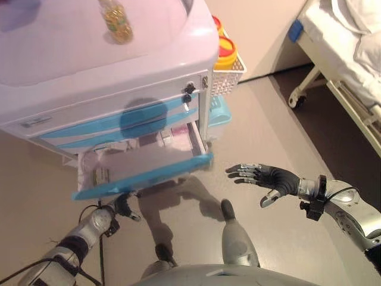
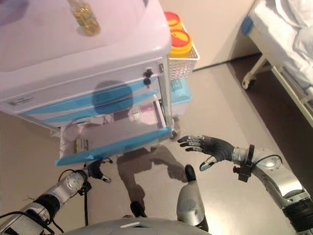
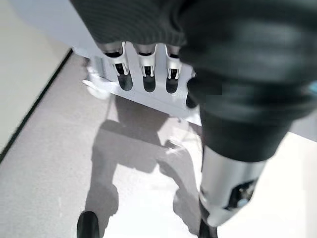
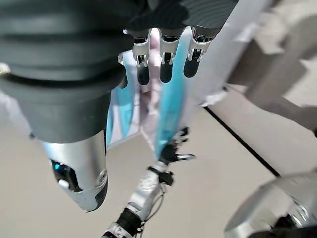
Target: Open the drawer and pick up the medicine
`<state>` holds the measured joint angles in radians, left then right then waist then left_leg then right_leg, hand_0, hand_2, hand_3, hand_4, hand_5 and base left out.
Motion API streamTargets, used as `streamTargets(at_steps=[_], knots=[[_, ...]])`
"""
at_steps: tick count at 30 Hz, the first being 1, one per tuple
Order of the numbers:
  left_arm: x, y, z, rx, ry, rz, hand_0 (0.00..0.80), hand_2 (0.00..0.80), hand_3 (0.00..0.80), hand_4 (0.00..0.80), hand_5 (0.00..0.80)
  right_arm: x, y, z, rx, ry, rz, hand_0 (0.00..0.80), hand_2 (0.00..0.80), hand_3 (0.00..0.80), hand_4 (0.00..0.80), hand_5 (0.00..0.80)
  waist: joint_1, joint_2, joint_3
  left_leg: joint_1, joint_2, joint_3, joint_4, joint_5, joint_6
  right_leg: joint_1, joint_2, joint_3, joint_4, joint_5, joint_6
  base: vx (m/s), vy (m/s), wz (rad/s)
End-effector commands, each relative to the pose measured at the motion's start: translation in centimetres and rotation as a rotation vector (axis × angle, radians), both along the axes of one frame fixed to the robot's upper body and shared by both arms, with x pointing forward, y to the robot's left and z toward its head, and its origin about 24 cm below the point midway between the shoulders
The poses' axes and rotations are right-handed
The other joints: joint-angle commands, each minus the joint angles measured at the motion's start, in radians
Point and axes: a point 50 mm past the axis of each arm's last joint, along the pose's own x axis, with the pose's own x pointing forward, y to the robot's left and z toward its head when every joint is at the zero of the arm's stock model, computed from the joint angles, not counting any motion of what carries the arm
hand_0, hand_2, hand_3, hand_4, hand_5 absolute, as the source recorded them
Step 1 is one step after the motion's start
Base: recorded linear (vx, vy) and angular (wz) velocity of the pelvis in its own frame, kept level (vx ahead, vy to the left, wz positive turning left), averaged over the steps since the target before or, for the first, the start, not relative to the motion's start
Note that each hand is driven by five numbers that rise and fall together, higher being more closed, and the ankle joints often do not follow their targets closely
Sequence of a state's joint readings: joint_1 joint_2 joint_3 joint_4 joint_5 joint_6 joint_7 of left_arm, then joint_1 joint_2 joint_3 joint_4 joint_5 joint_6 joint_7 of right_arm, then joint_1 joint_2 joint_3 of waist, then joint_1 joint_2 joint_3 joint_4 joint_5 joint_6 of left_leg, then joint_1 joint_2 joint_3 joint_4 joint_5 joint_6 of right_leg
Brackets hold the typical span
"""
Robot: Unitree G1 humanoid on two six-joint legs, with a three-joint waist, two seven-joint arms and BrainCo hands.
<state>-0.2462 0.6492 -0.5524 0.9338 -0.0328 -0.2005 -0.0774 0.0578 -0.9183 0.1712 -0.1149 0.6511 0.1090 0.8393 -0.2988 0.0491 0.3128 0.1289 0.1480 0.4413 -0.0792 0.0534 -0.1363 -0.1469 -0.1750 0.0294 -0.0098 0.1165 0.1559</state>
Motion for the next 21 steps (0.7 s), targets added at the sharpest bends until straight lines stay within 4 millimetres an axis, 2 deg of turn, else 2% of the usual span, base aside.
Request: streamTargets(at_steps=[1,2,6,10,11,14,17,21], knots=[[2.8,4.8,5.2,-0.071,-0.200,0.200,0.000,0.000,0.000,0.000,0.000,-0.4,0.6,0.0,0.099,0.009,0.050,0.000,0.000,0.000,0.000,0.000,-0.042,-0.029,0.018,-0.088,0.049,-0.039,0.245,-0.120,0.021,-0.105,-0.018,0.013,0.179,-0.062,0.012,-0.068,0.070,-0.34],[3.1,5.2,5.8,-0.085,-0.217,0.209,0.000,0.000,0.000,0.000,0.000,-0.4,0.5,-0.1,0.102,0.013,0.041,0.000,0.000,0.000,0.000,0.000,-0.045,-0.029,0.029,-0.099,0.051,-0.036,0.253,-0.116,0.019,-0.118,-0.014,0.017,0.185,-0.062,0.010,-0.078,0.064,-0.28],[4.8,8.2,10.6,-0.124,-0.331,0.303,0.000,0.000,0.000,0.000,0.000,-0.5,-0.5,-0.6,0.097,0.024,0.005,0.000,0.000,0.000,0.000,0.000,-0.063,-0.030,0.085,-0.159,0.069,-0.034,0.302,-0.084,0.006,-0.174,0.006,0.035,0.220,-0.068,-0.012,-0.053,0.036,-0.14],[5.9,11.4,15.5,-0.119,-0.488,0.442,0.000,0.000,0.000,0.000,0.000,-0.4,-0.6,-1.0,0.087,0.018,-0.021,0.000,0.000,0.000,0.000,0.000,-0.067,-0.042,0.120,-0.214,0.089,-0.034,0.339,-0.061,-0.008,-0.228,0.018,0.025,0.245,-0.069,-0.025,-0.041,-0.002,-0.04],[5.9,11.7,16.0,-0.124,-0.505,0.459,0.000,0.000,0.000,0.000,0.000,-0.4,-0.5,-1.0,0.086,0.016,-0.024,0.000,0.000,0.000,0.000,0.000,-0.067,-0.044,0.122,-0.220,0.091,-0.035,0.343,-0.059,-0.010,-0.235,0.020,0.024,0.248,-0.070,-0.026,-0.038,-0.017,-0.07],[6.2,13.6,19.5,-0.124,-0.626,0.562,0.000,0.000,0.000,0.000,0.000,-0.1,-0.4,-1.1,0.099,-0.006,-0.056,0.000,0.000,0.000,0.000,0.000,-0.066,-0.066,0.149,-0.273,0.108,-0.048,0.369,-0.041,-0.020,-0.282,0.039,0.022,0.263,-0.066,-0.037,-0.063,-0.040,-0.08],[6.4,14.5,22.4,-0.095,-0.738,0.628,0.000,0.000,0.000,0.000,0.000,0.0,0.0,-1.1,0.107,-0.037,-0.069,0.000,0.000,0.000,0.000,0.000,-0.061,-0.090,0.170,-0.318,0.122,-0.065,0.384,-0.030,-0.026,-0.309,0.052,0.020,0.266,-0.061,-0.040,-0.076,-0.067,-0.06],[6.0,15.8,25.5,-0.123,-0.859,0.710,0.000,0.000,0.000,0.000,0.000,0.0,0.1,-1.2,0.135,-0.060,-0.089,0.000,0.000,0.000,0.000,0.000,-0.054,-0.115,0.194,-0.364,0.137,-0.085,0.391,-0.017,-0.032,-0.338,0.068,0.008,0.268,-0.057,-0.045,-0.066,-0.058,0.00]])
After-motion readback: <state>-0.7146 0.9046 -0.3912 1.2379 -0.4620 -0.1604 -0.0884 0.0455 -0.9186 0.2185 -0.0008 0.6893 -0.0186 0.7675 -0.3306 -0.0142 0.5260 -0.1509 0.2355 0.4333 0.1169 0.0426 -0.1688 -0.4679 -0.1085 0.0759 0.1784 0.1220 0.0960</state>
